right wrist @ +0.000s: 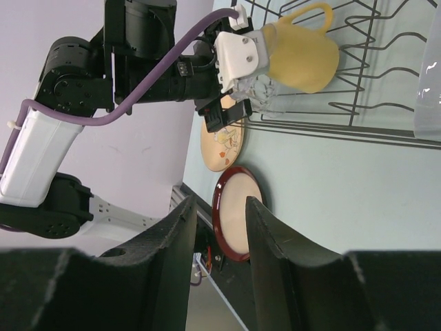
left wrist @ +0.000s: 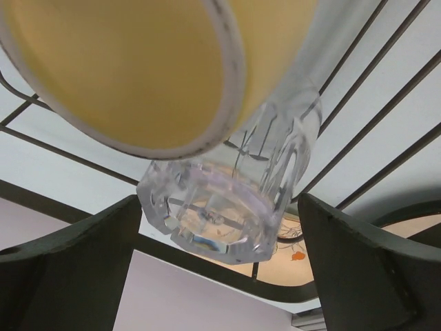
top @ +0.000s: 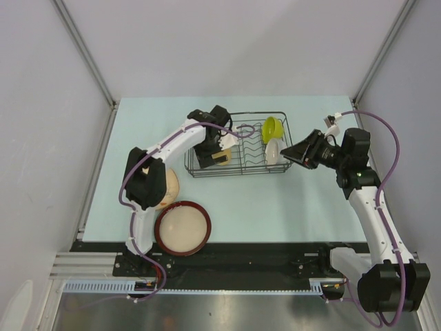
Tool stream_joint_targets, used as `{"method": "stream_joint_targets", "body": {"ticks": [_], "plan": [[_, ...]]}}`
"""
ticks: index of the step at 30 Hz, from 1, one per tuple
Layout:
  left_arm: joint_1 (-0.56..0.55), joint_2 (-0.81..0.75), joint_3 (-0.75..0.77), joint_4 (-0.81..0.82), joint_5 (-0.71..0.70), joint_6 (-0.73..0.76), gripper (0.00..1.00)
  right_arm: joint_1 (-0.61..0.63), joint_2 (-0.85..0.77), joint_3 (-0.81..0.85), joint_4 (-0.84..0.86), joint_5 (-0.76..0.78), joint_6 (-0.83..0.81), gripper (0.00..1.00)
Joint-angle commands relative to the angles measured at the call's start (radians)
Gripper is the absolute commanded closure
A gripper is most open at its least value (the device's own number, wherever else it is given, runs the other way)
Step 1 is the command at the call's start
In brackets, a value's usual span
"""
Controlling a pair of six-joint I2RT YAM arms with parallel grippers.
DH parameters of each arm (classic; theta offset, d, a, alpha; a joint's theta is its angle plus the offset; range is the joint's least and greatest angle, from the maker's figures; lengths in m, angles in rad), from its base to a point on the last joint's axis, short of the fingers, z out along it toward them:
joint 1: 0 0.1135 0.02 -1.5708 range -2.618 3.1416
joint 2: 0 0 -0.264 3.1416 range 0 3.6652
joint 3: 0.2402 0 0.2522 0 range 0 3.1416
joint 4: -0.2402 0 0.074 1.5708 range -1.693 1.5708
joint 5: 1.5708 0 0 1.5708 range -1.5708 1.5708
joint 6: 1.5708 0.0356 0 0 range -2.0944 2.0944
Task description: Load the mixed dishes into the dish rack
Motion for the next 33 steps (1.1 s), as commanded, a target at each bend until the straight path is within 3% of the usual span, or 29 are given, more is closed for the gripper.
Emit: {"method": "stream_joint_targets", "body": {"ticks": [1, 10, 20, 33], "plan": [[-0.009, -0.032, 0.005, -0.005, -0.008, 0.006, 0.0, -0.005, -0.024, -0.001, 0.016, -0.011, -0.001, 0.61], [-0.009, -0.062, 0.049, -0.02, -0.034, 0.004, 0.0, -0.005, -0.027, -0.009, 0.006, -0.011, -0.012, 0.61], [-0.011, -0.082, 0.408, -0.097, 0.038, -0.024, 0.0, -0.005, -0.03, -0.024, 0.009, -0.011, -0.016, 0.61], [-0.021, 0.028, 0.376, -0.028, 0.236, -0.163, 0.0, -0.008, -0.027, -0.027, -0.001, -0.008, -0.022, 0.61]]}}
